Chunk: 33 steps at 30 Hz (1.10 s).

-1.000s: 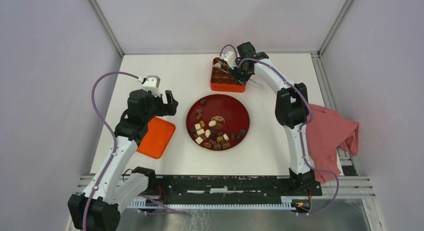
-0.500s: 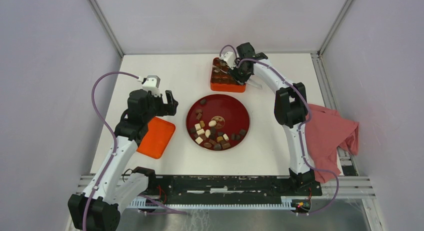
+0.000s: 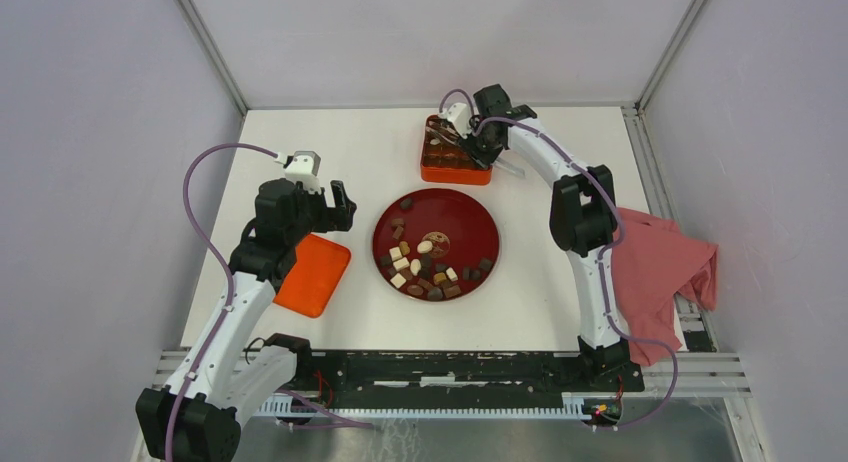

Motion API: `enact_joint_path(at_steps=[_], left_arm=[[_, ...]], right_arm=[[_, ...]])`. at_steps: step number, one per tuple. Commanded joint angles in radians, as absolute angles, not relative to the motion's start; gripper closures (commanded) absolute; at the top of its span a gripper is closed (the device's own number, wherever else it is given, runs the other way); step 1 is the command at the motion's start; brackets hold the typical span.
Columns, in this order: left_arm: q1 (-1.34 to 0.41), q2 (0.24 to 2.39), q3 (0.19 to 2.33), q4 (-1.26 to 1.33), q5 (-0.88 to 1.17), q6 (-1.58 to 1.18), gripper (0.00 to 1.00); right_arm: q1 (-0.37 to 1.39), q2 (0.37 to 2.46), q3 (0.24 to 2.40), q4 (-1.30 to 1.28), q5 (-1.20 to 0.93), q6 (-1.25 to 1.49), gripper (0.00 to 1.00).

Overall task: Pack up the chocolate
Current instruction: Place the fake chocolate in the packing box, then pick up the fake chocolate from the plate.

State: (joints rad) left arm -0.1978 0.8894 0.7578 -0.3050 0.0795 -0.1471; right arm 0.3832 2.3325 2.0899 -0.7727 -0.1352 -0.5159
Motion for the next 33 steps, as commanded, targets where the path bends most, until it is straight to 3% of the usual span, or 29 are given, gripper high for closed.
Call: enact_joint_path(at_steps=[1,9,16,24,33], left_arm=[[-0.193,0.881,0.757,-0.284,0.069,-0.094,0.08],[-0.194,0.878,0.756,-0.280,0.071,-0.096,0.08],[-0.192,0.882,0.757,-0.279,0.077,-0.097,0.08],[-0.193,0.885,0.755,-0.280,0.080,-0.098,0.08],[-0.193,0.889,0.756,-0.282,0.083,-0.094,0.09]], right_arm=[[0.378,2.149,2.048,-0.749,-0.201,-0.505,0.66],[0.399,1.846,1.687,-0.730,-0.405,-0.573,0.65],[0.474,1.667,1.428,-0.760,-0.429,-0.734,0.64],[0.485,1.625,1.273,-0.827,-0.366,-0.896,0.65],[0.501,1.663,1.267,-0.910,-0.341,-1.004,0.65]])
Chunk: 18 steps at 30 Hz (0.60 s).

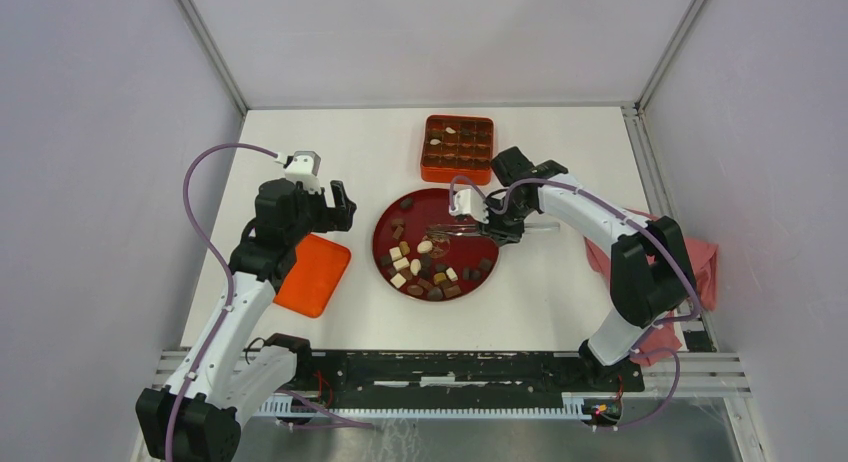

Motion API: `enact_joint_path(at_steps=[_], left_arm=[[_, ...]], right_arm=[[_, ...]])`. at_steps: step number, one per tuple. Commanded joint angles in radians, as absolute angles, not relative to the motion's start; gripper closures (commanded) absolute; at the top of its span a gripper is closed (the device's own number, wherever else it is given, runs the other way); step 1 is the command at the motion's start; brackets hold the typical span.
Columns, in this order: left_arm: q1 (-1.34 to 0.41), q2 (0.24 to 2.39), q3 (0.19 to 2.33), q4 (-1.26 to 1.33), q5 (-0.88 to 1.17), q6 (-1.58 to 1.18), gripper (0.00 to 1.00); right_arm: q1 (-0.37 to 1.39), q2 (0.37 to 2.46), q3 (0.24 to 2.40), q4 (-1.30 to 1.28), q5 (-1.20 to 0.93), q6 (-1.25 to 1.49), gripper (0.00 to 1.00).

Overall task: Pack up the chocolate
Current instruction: Pick up the fake chocolate from the plate.

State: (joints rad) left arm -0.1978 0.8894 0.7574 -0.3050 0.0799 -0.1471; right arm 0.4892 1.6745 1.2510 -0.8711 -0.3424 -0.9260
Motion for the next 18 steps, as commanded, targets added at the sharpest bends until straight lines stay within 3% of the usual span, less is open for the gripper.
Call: enact_joint_path(at_steps=[1,18], left_arm=[[-0.193,0.889,0.756,-0.282,0.084,-0.094,0.09],[-0.194,0.894,0.758,-0.282,0.091,-0.092,0.10]], right_arm=[[0.506,1.662,1.260,-0.915,-0.340,-1.016,0.65],[0.530,1.804,1.346,-0.939,-0.225,-1.071,0.62]])
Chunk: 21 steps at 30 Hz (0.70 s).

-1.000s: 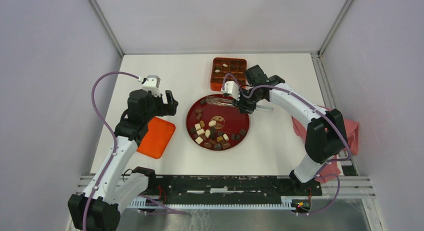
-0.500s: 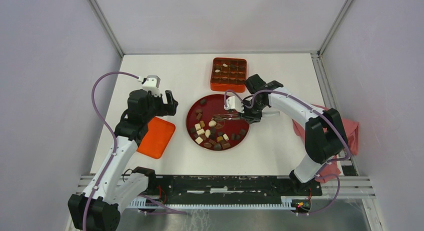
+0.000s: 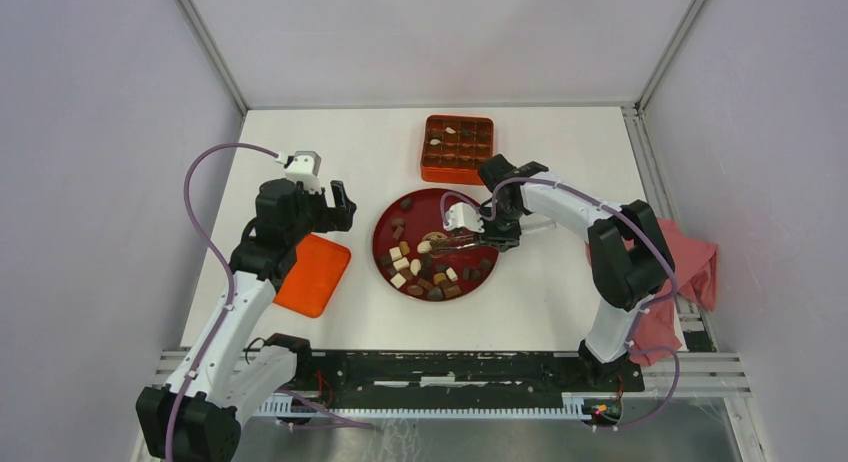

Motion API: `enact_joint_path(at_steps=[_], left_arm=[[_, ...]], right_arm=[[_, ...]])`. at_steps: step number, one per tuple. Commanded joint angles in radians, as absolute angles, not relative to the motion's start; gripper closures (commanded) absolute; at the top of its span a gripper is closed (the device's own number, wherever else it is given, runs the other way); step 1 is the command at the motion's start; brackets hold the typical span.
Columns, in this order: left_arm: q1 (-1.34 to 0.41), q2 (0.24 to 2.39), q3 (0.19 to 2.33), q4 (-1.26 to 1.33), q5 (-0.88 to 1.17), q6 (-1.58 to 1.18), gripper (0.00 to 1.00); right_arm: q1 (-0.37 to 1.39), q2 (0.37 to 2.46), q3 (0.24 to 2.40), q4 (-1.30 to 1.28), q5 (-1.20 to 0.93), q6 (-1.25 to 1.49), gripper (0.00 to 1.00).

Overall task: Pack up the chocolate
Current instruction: Pick up the fake chocolate from the plate.

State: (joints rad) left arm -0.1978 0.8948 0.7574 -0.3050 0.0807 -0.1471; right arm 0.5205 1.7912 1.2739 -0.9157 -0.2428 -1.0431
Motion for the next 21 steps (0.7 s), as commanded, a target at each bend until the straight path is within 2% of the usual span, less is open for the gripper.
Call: enact_joint_path(at_steps=[1,14,21], left_arm=[[-0.193,0.893,0.758,-0.281,0.092,-0.093,0.10],[-0.193,0.889,0.758,-0.285,0.090,-0.093,0.10],[-0.193,0.889,0.758,-0.285,0.093,-0.091,0.10]], right_arm=[[0.533,1.812,1.351,-0.941,-0.221,-1.072,0.61],[0.558,1.872,1.415,-0.961,-0.200,-1.067,0.55],[0.559,1.889,1.445,-0.953,-0.159,-1.058,0.54]])
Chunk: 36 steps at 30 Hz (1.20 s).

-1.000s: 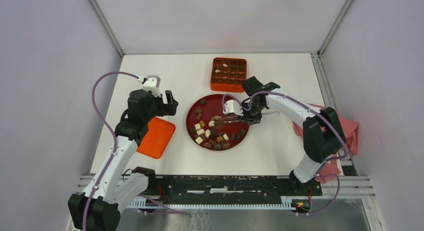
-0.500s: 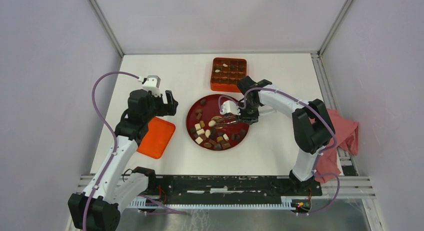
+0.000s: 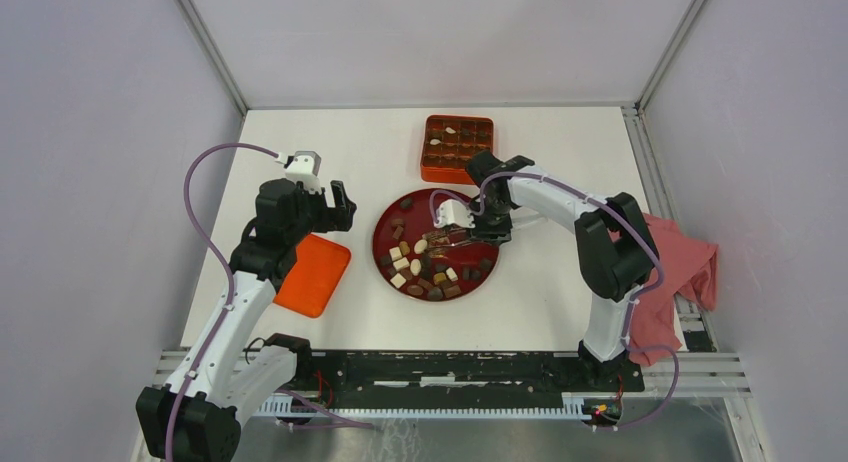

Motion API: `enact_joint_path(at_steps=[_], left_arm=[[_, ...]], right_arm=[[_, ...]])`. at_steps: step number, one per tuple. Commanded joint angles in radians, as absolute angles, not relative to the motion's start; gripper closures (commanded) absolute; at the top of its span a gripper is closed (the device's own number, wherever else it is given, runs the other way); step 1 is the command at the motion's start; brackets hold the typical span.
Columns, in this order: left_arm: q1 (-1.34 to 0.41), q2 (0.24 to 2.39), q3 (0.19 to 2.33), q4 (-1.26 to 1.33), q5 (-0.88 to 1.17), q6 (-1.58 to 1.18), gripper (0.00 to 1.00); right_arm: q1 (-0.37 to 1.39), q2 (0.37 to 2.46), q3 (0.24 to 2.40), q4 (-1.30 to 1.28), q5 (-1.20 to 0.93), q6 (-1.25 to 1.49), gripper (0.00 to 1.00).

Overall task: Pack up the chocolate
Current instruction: Pick up the fake chocolate from the plate.

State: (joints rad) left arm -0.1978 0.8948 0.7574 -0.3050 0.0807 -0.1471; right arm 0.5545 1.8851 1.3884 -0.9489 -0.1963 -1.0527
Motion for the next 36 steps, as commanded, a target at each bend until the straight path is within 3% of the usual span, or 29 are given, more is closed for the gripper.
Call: enact_joint_path(at_steps=[1,29,32,36], left_arm=[[-0.193,0.889,0.758,-0.285,0.094,-0.092,0.10],[-0.193,0.884,0.758,-0.285,0.096,-0.092,0.10],[-0.194,0.883,0.758,-0.285,0.099,-0.092,0.10],[-0.193,0.885,0.758,-0.285,0.098,-0.092,0.10]], right_arm=[[0.560,1.891,1.448,-0.949,-0.154,-1.058,0.54],[0.630,1.977,1.555,-1.019,-0.135,-1.069,0.53],[0.632,1.979,1.555,-1.026,-0.127,-1.072,0.56],[0.631,1.974,1.554,-1.032,-0.119,-1.070,0.67]])
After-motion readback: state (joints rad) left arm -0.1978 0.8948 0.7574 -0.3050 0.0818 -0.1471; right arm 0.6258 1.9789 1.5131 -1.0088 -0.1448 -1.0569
